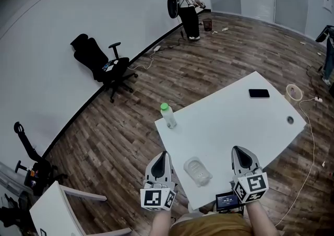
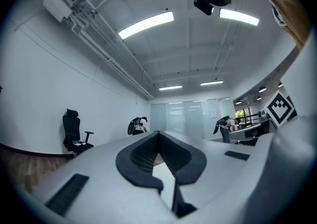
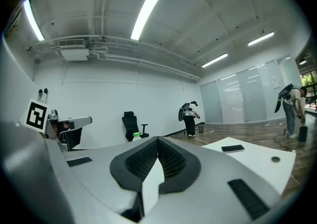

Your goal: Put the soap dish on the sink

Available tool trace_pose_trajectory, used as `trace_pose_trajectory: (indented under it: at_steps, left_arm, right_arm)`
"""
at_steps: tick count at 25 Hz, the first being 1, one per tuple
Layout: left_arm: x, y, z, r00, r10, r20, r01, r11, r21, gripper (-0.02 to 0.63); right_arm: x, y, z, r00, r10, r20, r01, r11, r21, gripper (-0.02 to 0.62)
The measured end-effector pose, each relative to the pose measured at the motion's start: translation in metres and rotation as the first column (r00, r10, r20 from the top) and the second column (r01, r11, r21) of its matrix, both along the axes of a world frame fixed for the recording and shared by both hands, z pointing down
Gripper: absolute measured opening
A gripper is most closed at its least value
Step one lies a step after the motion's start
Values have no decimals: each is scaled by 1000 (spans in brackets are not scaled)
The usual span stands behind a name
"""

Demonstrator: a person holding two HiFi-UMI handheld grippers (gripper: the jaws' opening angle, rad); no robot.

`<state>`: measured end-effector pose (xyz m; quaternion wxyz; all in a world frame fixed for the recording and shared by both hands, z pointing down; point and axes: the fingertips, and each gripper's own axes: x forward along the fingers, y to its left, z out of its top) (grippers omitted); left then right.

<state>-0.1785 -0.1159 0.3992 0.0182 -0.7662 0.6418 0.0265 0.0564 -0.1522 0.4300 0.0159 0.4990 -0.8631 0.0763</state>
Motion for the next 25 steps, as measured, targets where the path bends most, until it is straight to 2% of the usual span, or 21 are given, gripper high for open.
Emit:
trace_pose_trajectory:
  at_steps: [4, 8, 11, 16, 19, 25]
  left_arm:
    - [3, -6, 13, 1000, 13, -18, -15, 997, -72, 8]
    - [6, -4, 14, 1000, 12, -9, -12, 998, -69, 8]
    - [2, -3, 15, 1000, -2, -5, 2, 996, -84, 8]
    - [-13, -2, 30, 998, -54, 16, 56, 981, -185, 8]
    - [-18, 0, 31, 997, -78, 10, 79, 982, -173, 8]
    - [-17, 0, 26, 998, -58, 11, 59, 988, -142, 8]
  right_arm:
    - [3, -3, -4, 1000, 13, 1, -13, 1000, 15, 8]
    - [0, 1, -8, 999, -9, -54, 12, 999, 52, 8]
    - [-4, 1, -8, 998, -16, -60, 19, 998, 55, 8]
    - [-11, 5, -10, 998, -23, -57, 26, 998, 62, 8]
    - [-12, 4, -9, 998, -30, -58, 33, 997, 65, 8]
    - [-15, 3, -7, 997, -32, -64, 36, 997, 63, 8]
